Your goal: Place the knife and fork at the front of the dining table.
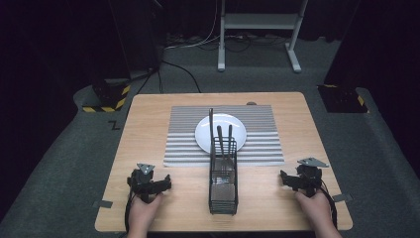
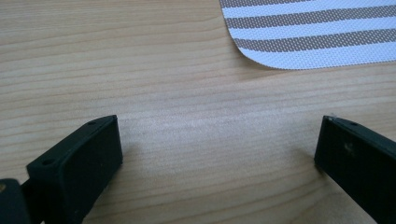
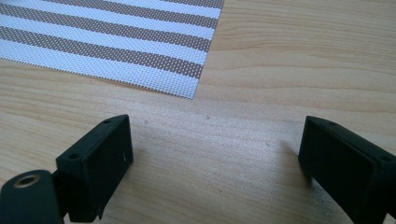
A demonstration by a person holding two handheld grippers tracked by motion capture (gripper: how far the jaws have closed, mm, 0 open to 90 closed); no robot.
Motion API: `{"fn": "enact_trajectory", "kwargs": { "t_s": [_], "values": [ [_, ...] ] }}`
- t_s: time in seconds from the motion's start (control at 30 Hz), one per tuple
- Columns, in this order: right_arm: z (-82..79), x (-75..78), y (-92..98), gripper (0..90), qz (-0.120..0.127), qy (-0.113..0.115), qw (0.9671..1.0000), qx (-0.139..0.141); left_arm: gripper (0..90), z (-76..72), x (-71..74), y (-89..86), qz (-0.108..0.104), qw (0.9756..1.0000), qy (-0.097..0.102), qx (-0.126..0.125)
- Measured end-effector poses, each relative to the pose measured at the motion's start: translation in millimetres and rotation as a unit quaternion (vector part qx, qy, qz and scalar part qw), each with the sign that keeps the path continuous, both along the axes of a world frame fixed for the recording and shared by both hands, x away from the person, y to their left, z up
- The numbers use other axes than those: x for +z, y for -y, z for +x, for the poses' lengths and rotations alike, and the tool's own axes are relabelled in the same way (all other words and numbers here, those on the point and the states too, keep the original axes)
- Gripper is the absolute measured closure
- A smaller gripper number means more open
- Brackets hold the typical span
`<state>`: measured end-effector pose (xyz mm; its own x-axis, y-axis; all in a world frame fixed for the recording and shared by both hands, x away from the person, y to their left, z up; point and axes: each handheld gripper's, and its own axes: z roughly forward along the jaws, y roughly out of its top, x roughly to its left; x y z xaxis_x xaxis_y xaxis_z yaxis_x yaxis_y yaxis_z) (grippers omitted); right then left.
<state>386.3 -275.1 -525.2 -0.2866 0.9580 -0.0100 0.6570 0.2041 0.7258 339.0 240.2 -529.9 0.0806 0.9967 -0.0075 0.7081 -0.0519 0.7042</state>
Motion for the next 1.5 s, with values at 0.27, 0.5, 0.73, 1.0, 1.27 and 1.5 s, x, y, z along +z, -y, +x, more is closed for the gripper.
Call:
{"fn": "enact_trajectory", "kwargs": {
  "t_s": [0.27, 0.5, 0.73, 1.0, 1.27, 1.5],
  "values": [
    [-2.4, 0.0, 0.9, 9.6, -0.001, 0.0, 1.0, 0.008, 0.4, -1.3, 0.3, -1.8, 0.0, 0.9999, -0.002, -0.015],
    [-4.4, 0.1, 2.1, 9.7, 0.001, -0.002, 0.9999, 0.017, 0.4, -1.0, 0.7, -2.4, -0.002, 0.9999, -0.004, -0.017],
    [-4.3, 0.0, 2.0, 9.8, 0.0, 0.0, 0.9999, 0.017, 0.4, -2.3, 2.6, -2.7, -0.003, 0.9997, -0.001, -0.023],
    [-3.6, 0.0, 1.8, 9.7, 0.0, 0.0, 0.9998, 0.021, 0.4, -8.5, 13.0, -2.9, -0.029, 0.9978, 0.042, -0.042],
    [-3.2, 0.0, 1.6, 9.7, 0.001, 0.0, 0.9998, 0.022, 0.5, -21.3, 32.2, 9.5, -0.043, 0.984, 0.153, -0.081],
    [-2.9, 0.1, 1.6, 9.7, 0.0, -0.001, 0.9998, 0.022, 0.7, -31.3, 45.6, 16.2, -0.069, 0.9631, 0.243, -0.093]
  ]
}}
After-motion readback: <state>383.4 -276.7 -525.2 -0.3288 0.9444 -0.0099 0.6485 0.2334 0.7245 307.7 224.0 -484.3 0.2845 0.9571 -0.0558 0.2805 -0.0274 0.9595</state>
